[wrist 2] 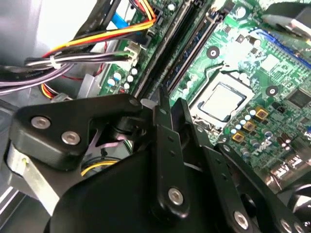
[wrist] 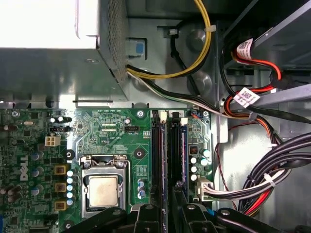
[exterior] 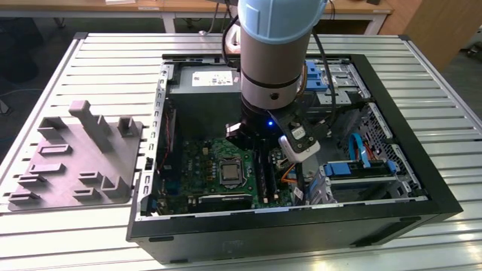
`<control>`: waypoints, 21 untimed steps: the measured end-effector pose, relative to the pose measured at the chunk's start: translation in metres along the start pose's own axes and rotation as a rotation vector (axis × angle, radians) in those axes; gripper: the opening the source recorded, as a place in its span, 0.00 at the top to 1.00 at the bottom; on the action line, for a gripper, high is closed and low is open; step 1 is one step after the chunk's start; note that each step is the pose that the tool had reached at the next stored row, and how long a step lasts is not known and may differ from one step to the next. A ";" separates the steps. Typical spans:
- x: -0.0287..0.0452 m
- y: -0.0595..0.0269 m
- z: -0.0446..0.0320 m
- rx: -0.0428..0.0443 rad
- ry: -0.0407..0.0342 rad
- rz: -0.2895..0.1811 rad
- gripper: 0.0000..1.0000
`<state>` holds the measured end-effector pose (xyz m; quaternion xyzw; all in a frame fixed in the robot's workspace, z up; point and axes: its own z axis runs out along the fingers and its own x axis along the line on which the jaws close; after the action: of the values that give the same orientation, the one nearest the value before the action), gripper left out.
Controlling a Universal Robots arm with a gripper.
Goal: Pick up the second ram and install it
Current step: 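Insert the second ram into the second slot, then press down the second ram until it locks into place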
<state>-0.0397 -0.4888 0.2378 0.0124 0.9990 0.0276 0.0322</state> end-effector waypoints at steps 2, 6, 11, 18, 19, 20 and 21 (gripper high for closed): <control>0.0000 0.0000 -0.0001 0.0001 0.0000 0.000 0.75; 0.0000 0.0000 -0.0002 0.0001 0.0000 0.000 0.83; 0.0000 0.0000 -0.0003 0.0001 0.0000 0.000 0.90; -0.0001 0.0000 -0.0009 0.0002 0.0001 0.000 0.90; -0.0001 0.0000 -0.0009 0.0001 0.0000 0.000 0.90; -0.0001 0.0000 -0.0010 0.0001 0.0000 0.000 0.90; 0.0000 0.0000 -0.0010 0.0001 0.0000 0.000 0.90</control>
<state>-0.0397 -0.4889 0.2388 0.0124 0.9990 0.0276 0.0322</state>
